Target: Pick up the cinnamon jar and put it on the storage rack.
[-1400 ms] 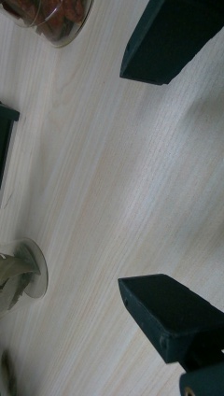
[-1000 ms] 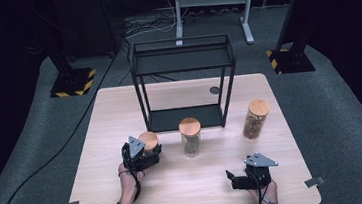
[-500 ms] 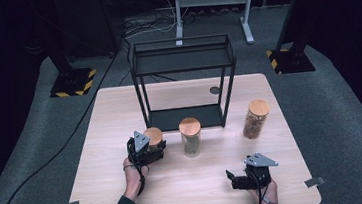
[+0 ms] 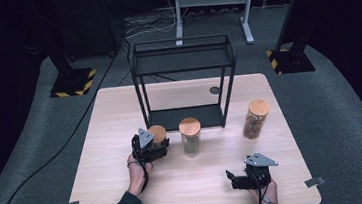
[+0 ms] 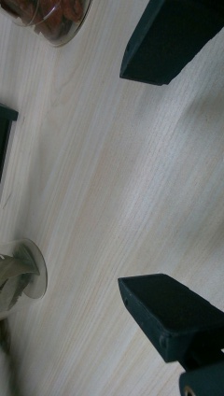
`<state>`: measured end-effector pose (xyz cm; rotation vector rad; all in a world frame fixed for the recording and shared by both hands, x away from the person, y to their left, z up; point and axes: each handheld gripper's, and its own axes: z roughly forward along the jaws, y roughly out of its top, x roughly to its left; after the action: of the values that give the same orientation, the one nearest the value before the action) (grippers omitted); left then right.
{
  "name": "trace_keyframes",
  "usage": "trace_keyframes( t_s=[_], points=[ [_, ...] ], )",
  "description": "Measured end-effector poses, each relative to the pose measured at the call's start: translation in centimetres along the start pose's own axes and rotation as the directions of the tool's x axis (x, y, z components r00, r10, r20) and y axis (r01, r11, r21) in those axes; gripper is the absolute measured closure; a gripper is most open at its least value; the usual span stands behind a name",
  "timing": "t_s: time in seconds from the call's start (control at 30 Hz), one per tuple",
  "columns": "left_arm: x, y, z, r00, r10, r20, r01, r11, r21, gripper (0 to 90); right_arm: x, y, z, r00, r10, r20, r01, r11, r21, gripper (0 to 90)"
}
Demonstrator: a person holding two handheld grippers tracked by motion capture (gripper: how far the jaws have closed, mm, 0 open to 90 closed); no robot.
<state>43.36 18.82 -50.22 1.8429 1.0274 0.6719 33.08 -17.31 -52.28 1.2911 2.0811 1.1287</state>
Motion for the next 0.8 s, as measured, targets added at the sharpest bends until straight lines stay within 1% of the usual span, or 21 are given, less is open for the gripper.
trace_keyframes(
  t_s=[0.53, 0.8],
  points=[
    [-0.3, 0.7, 1.5, 1.0000, 0.007, 0.000, -0.007, 1.0000, -0.002, 25.5, 0.0, 0.0, 0.0, 1.0000, 0.000, 0.001, 0.000, 1.000, 0.000, 1.6],
    [-0.5, 1.0, 2.3, 1.0000, 0.002, -0.001, -0.002, 1.0000, 0.000, 25.5, 0.0, 0.0, 0.0, 1.0000, 0.000, 0.003, 0.000, 1.000, 0.000, 1.6]
  ],
)
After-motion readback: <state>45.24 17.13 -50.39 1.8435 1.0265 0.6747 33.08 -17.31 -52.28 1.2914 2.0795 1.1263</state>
